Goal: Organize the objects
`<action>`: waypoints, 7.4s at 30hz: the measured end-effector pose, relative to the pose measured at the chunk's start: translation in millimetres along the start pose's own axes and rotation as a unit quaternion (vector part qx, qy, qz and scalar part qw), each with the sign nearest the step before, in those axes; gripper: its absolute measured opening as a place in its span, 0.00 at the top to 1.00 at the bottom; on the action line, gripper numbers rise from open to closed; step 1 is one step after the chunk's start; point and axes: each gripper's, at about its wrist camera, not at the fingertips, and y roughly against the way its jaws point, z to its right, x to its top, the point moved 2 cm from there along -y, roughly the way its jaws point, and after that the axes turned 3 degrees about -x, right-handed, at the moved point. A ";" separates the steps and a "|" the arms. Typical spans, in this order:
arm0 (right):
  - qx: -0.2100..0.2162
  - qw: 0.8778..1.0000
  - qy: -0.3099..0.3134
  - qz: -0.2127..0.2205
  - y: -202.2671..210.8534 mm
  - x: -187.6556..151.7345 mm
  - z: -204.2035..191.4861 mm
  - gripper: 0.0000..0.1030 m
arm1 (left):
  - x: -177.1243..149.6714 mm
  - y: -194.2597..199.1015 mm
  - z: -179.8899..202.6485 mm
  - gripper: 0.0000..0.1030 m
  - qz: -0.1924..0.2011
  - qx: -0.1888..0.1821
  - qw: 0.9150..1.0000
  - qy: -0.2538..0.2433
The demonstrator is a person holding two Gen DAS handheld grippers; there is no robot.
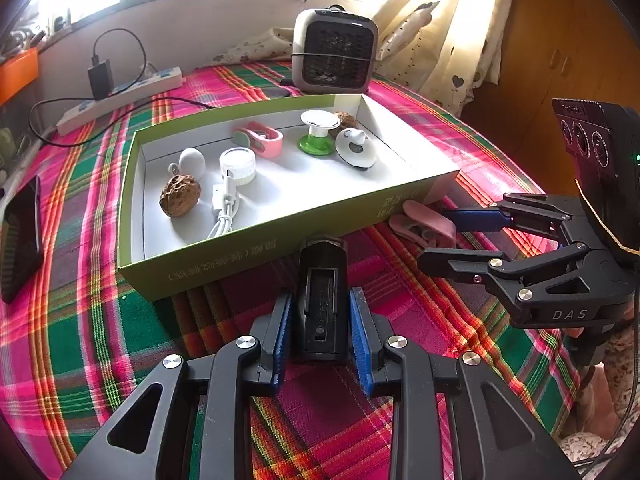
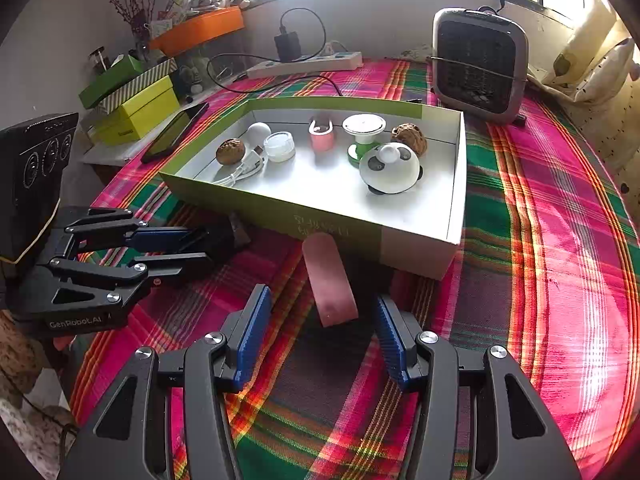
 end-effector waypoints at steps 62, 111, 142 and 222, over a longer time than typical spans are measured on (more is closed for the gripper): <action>-0.064 0.998 0.005 0.014 5.8 9.6 -21.1 0.82 | 7.9 11.7 5.6 0.76 0.023 0.049 0.998 0.017; -0.053 0.998 -0.015 0.032 -17.3 78.4 -6.7 0.82 | 73.3 5.6 -42.6 0.76 0.049 0.066 0.995 0.057; -0.067 0.998 -0.005 0.002 -56.4 80.0 -2.6 0.82 | 75.2 -13.3 -62.1 0.76 0.044 0.111 0.991 0.055; -0.082 0.995 -0.033 0.044 -13.7 63.9 -11.4 0.58 | 48.5 24.9 -36.2 0.63 0.066 0.143 0.985 0.073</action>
